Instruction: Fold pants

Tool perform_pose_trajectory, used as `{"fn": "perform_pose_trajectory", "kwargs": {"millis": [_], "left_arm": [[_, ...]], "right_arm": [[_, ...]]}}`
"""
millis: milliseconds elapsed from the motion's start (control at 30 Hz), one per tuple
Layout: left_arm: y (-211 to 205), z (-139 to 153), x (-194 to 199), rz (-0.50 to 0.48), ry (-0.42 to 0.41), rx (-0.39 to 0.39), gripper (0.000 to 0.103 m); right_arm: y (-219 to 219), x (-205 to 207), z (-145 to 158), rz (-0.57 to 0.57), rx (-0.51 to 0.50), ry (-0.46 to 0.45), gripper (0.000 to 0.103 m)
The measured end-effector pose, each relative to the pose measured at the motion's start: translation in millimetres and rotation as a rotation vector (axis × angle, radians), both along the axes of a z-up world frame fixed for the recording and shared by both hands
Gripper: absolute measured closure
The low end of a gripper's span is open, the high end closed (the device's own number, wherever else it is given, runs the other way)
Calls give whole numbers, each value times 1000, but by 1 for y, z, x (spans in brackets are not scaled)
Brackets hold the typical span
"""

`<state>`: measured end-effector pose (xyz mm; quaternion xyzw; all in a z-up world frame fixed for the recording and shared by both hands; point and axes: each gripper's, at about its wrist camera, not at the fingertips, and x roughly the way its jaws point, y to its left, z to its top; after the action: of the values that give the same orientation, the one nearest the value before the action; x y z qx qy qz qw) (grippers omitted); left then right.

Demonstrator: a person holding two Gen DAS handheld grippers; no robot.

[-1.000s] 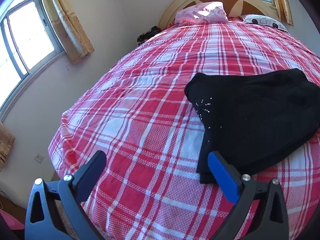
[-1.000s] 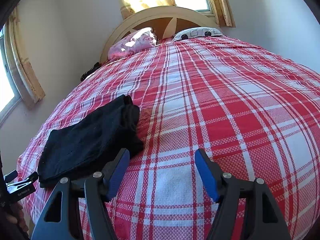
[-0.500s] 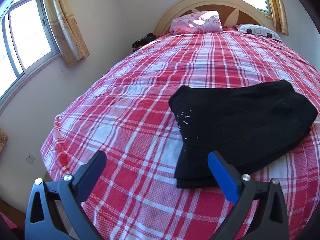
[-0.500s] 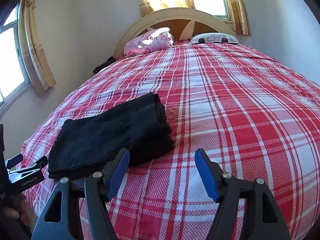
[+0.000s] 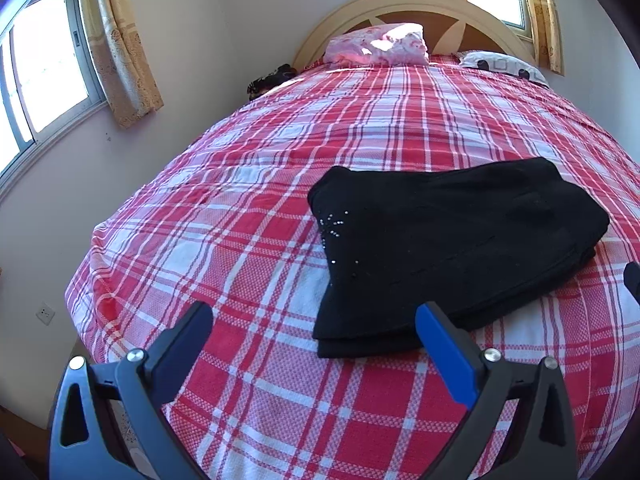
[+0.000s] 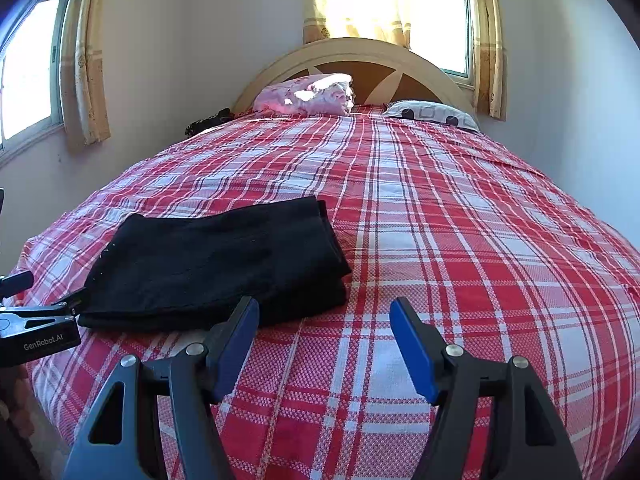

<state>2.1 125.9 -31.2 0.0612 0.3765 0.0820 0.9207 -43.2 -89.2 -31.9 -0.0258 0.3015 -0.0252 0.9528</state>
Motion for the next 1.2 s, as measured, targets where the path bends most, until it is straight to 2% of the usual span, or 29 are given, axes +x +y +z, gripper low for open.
{"fn": "perform_pose_trajectory", "kwargs": {"millis": [267,433,533,733,1033,1200], "left_arm": [[-12,2,-10,-28,-3,-9,0],[-24,4,-20,-55,-4,-20,0],[-30,7,-28,-76,-11,-30,0],[-33,22,-46,-89,-62,-49,0],[-31,41,-69,-116,-138,-95,0],[-31,53,-82,-109,-182,-85,0]], "right_arm": [[-7,-15,-1,-8,16,4,33],[-14,-23,0,21,91,13,33],[-13,-28,2,29,98,11,33],[-8,-51,27,50,123,-83,33],[6,-77,51,57,134,-162,33],[8,-91,60,62,125,-202,27]]}}
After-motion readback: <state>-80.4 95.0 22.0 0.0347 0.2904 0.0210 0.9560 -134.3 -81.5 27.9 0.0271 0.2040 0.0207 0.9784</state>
